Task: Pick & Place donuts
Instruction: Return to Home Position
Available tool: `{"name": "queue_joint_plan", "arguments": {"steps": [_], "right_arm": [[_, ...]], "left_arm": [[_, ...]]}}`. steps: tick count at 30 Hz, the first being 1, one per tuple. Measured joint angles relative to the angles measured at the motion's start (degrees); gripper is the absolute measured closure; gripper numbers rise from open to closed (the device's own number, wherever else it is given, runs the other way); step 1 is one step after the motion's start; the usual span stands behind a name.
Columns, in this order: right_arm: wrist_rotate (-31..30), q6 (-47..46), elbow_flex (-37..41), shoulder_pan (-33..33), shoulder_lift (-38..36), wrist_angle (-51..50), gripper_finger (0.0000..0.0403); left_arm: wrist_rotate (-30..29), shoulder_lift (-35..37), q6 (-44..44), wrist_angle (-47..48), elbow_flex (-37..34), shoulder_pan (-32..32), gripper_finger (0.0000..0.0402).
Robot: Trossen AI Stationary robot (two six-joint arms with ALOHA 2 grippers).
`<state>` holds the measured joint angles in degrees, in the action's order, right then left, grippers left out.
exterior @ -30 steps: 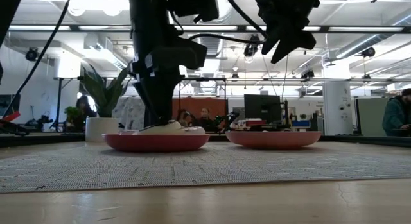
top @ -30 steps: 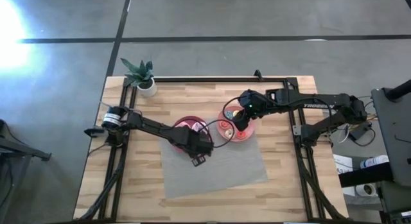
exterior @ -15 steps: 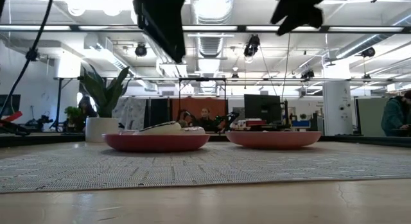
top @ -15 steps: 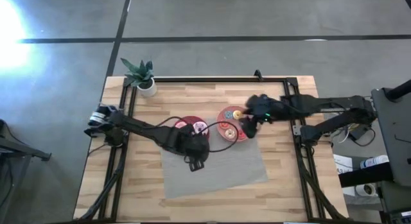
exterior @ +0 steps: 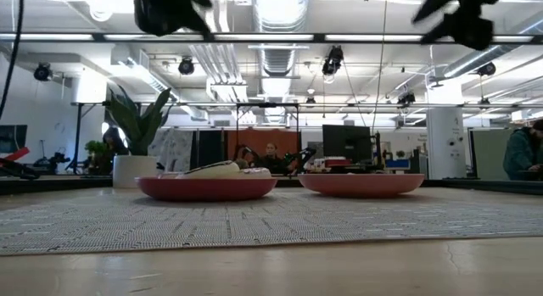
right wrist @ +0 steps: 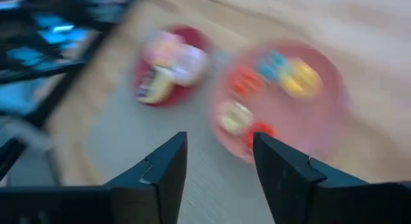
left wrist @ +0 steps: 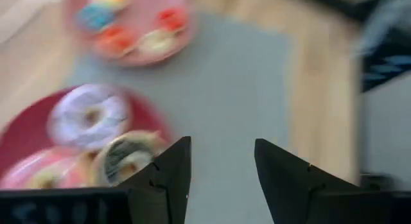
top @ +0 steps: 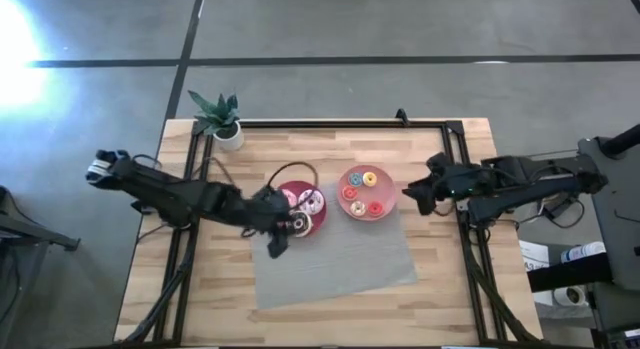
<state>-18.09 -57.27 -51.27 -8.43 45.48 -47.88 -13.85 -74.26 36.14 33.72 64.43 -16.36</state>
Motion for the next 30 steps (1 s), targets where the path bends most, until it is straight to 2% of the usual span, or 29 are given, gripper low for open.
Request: {"name": "queue_joint_plan", "arguments": {"steps": [3, 6, 8, 10, 12, 16, 20, 22, 24, 30], "right_arm": [[0.0, 14.9, 2.5, -3.9, -2.5, 11.7, 0.0230], [-1.6, 20.5, 4.4, -5.0, -4.3, 15.1, 0.0230], [-4.4, 16.8, 5.7, -4.7, -5.5, 12.3, 0.0232], [-4.3, 11.1, 7.2, -4.8, -6.9, 11.2, 0.0233], [-1.6, 13.9, 9.3, -5.9, -8.4, 15.2, 0.0233], [4.3, 22.6, 16.3, -6.0, -13.0, 30.6, 0.0232], [6.3, 24.4, 24.3, -5.2, -20.2, 40.3, 0.0233], [5.8, 24.3, 27.9, -5.0, -24.0, 41.4, 0.0235], [5.6, 24.1, 31.1, -5.0, -27.3, 42.7, 0.0236], [3.1, 24.6, 37.5, -5.1, -35.0, 44.5, 0.0237]], "left_arm": [[4.2, 4.8, -2.6, -15.6, -7.7, -0.4, 0.0257], [11.4, 9.1, -4.8, -33.0, -17.2, 1.2, 0.0257], [14.9, 11.0, -4.8, -44.2, -24.0, 1.8, 0.0257], [16.3, 12.7, -4.5, -52.2, -29.8, 2.1, 0.0257], [16.2, 14.7, -4.0, -57.3, -34.0, 3.0, 0.0257], [17.9, 20.0, -3.9, -57.3, -39.3, 6.7, 0.0257], [25.4, 27.1, -5.7, -56.5, -41.9, 13.3, 0.0257], [29.9, 30.5, -6.6, -53.6, -42.7, 16.8, 0.0257], [32.0, 33.7, -7.5, -50.5, -43.7, 19.6, 0.0257], [31.2, 41.0, -8.0, -45.7, -48.4, 22.4, 0.0257]]}}
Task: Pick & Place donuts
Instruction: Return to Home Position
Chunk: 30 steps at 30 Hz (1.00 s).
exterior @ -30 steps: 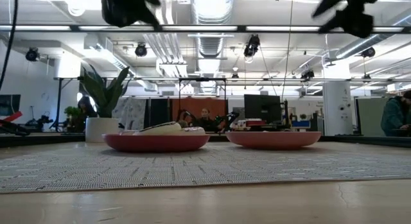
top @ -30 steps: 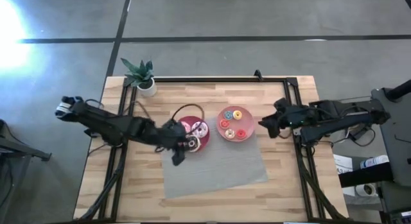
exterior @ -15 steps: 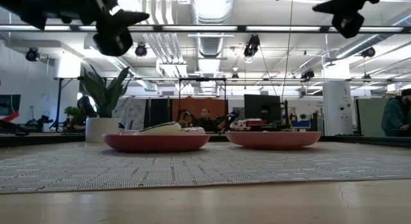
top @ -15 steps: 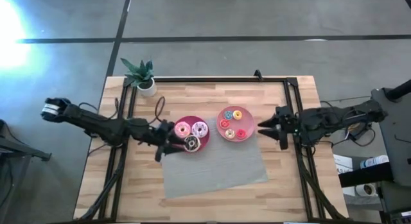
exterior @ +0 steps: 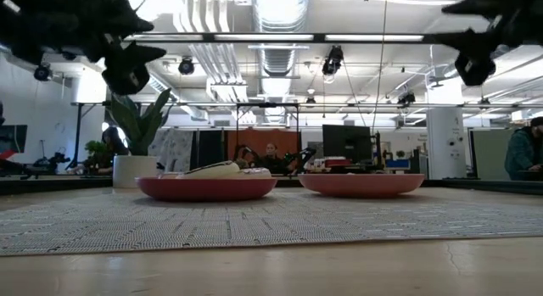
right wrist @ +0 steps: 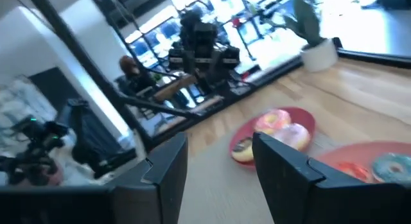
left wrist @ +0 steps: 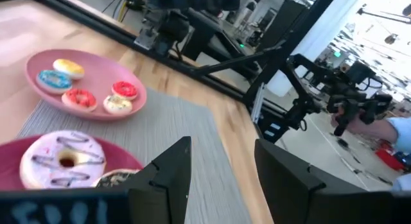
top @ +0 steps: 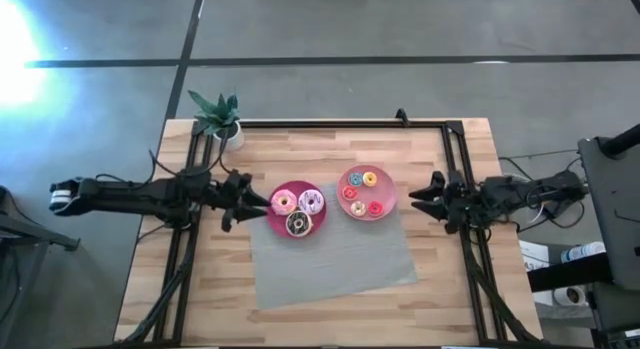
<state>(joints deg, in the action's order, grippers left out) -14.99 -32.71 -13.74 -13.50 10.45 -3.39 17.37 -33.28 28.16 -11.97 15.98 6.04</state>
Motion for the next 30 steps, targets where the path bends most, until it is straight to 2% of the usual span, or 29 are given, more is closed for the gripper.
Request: {"name": "queue_joint_plan", "arguments": {"steps": [3, 8, 12, 16, 19, 25, 27, 30], "right_arm": [[-2.4, -0.3, 2.9, 0.1, -2.0, -0.2, 0.0238], [-2.1, -0.3, 7.4, 0.1, -2.4, -0.4, 0.0238], [-2.1, -0.3, 10.7, 0.0, -1.8, -0.3, 0.0241], [-1.4, -0.3, 11.3, 0.0, 0.4, 2.7, 0.0241], [-1.3, -0.3, 11.3, 0.0, 1.3, 2.4, 0.0241], [-1.4, -0.3, 11.3, 0.0, 2.2, 2.2, 0.0241], [-1.4, -0.3, 11.3, 0.0, 2.2, 2.2, 0.0241], [-1.4, -0.3, 11.3, 0.0, 2.1, 2.2, 0.0241]], "left_arm": [[-0.9, 2.6, 1.5, -1.2, -3.0, 0.0, 0.0257], [-0.9, 5.8, 3.2, -3.7, -6.4, 0.0, 0.0257], [-0.9, 7.7, 1.3, -4.0, -7.1, 0.0, 0.0257], [-2.1, 9.0, -2.1, -4.0, -7.9, 0.0, 0.0257], [-4.0, 9.9, -2.2, -4.1, -8.2, 0.1, 0.0257], [-4.0, 12.1, -2.4, -7.1, -8.3, 0.1, 0.0257], [-3.9, 12.2, -0.8, -7.1, -8.3, 0.1, 0.0257], [-2.2, 12.2, 6.1, -7.0, -8.3, 0.0, 0.0257]]}}
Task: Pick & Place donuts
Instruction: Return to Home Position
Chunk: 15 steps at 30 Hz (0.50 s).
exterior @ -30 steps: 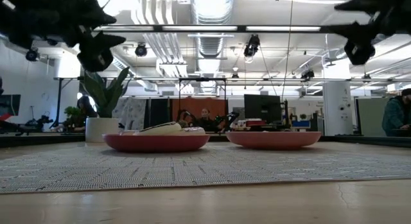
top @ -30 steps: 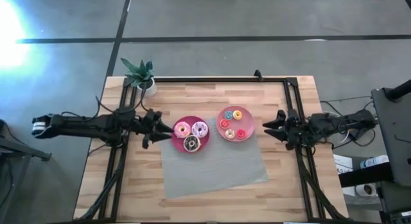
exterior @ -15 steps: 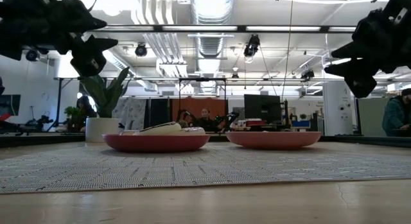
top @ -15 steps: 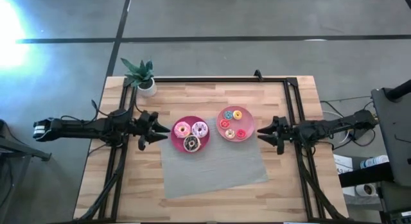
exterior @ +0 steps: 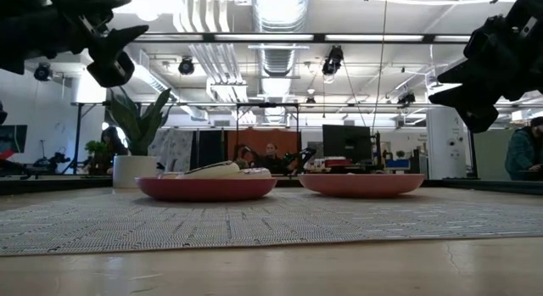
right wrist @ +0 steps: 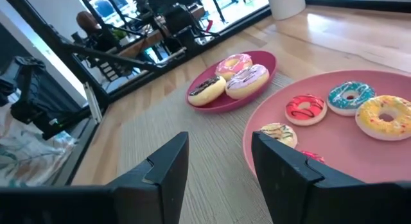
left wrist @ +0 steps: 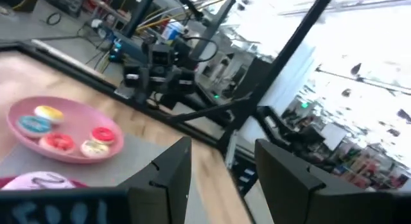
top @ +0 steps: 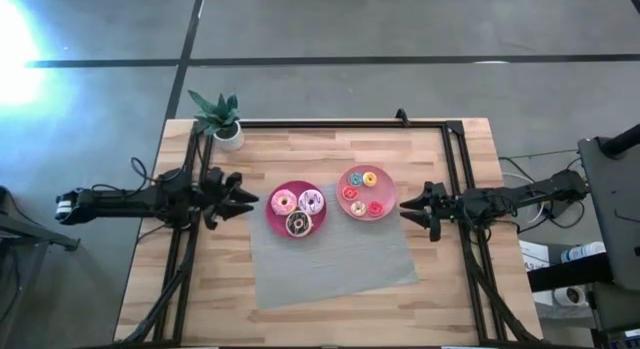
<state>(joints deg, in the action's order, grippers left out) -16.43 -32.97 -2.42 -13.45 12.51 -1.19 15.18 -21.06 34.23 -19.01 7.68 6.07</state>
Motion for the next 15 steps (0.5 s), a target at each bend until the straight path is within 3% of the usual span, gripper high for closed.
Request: {"name": "queue_joint_plan", "arguments": {"steps": [2, 7, 15], "right_arm": [[0.0, 0.0, 0.0, 0.0, 0.0, 0.0, 0.0241], [0.0, 0.0, 0.0, 0.0, 0.0, 0.0, 0.0241], [0.0, 0.0, 0.0, 0.0, 0.0, 0.0, 0.0241]], "left_arm": [[0.5, 0.1, -2.2, 1.0, 0.0, 0.1, 0.0257], [0.8, 0.4, -19.1, 2.3, -1.0, 0.1, 0.0257], [-2.7, 8.4, -27.6, 0.5, -6.2, -0.3, 0.0257]]}}
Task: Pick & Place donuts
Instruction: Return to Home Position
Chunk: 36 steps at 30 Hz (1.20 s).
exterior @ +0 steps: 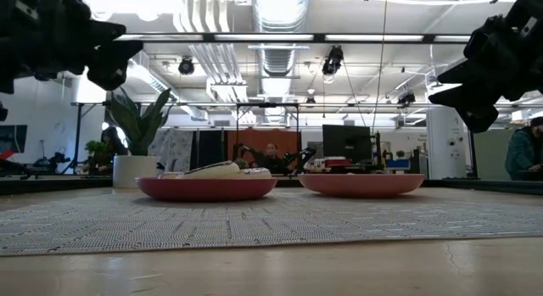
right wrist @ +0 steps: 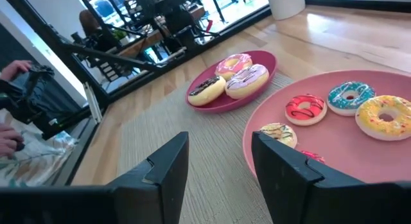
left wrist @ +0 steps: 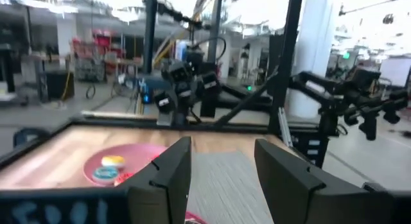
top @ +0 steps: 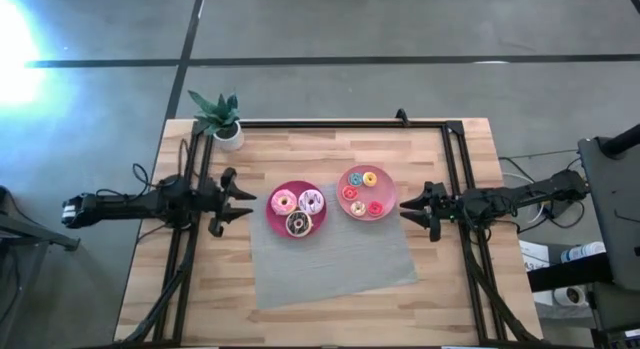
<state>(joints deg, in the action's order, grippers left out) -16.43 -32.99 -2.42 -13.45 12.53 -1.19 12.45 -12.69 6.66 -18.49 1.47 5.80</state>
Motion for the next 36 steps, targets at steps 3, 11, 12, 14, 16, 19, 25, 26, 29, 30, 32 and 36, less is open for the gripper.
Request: {"name": "queue_joint_plan", "arguments": {"steps": [3, 11, 12, 14, 16, 19, 25, 26, 29, 30, 32, 36], "right_arm": [[0.0, 0.0, 0.0, 0.0, 0.0, 0.0, 0.0241], [0.0, 0.0, 0.0, 0.0, 0.0, 0.0, 0.0241], [0.0, 0.0, 0.0, 0.0, 0.0, 0.0, 0.0241], [0.0, 0.0, 0.0, 0.0, 0.0, 0.0, 0.0241], [0.0, 0.0, 0.0, 0.0, 0.0, 0.0, 0.0241], [0.0, 0.0, 0.0, 0.0, 0.0, 0.0, 0.0241], [0.0, 0.0, 0.0, 0.0, 0.0, 0.0, 0.0241], [0.0, 0.0, 0.0, 0.0, 0.0, 0.0, 0.0241], [0.0, 0.0, 0.0, 0.0, 0.0, 0.0, 0.0241], [0.0, 0.0, 0.0, 0.0, 0.0, 0.0, 0.0241], [0.0, 0.0, 0.0, 0.0, 0.0, 0.0, 0.0241], [0.0, 0.0, 0.0, 0.0, 0.0, 0.0, 0.0241]], "left_arm": [[-0.4, 4.8, 0.2, 3.0, -0.9, 0.0, 0.0257], [-0.5, 12.6, 0.5, 13.8, -1.0, -0.2, 0.0257], [-0.5, 12.6, 0.5, 14.8, -1.0, -0.4, 0.0257], [-0.7, 12.6, -0.3, 15.9, -1.0, -0.9, 0.0257], [-0.8, 12.7, -0.6, 15.8, -1.0, -1.2, 0.0257], [-0.8, 12.4, -0.3, 15.6, -0.9, -1.1, 0.0257], [-0.8, 11.4, -0.3, 15.6, -0.9, -1.1, 0.0257], [-0.8, 11.3, -0.3, 15.6, -0.9, -1.1, 0.0257], [-0.8, 11.0, -0.2, 15.6, -0.9, -1.1, 0.0257], [-0.8, 11.0, -0.2, 15.6, -0.9, -1.1, 0.0257], [-0.8, 11.0, -0.2, 15.6, -0.9, -1.1, 0.0257], [-0.8, 10.9, -0.2, 15.6, -0.9, -1.1, 0.0257]]}}
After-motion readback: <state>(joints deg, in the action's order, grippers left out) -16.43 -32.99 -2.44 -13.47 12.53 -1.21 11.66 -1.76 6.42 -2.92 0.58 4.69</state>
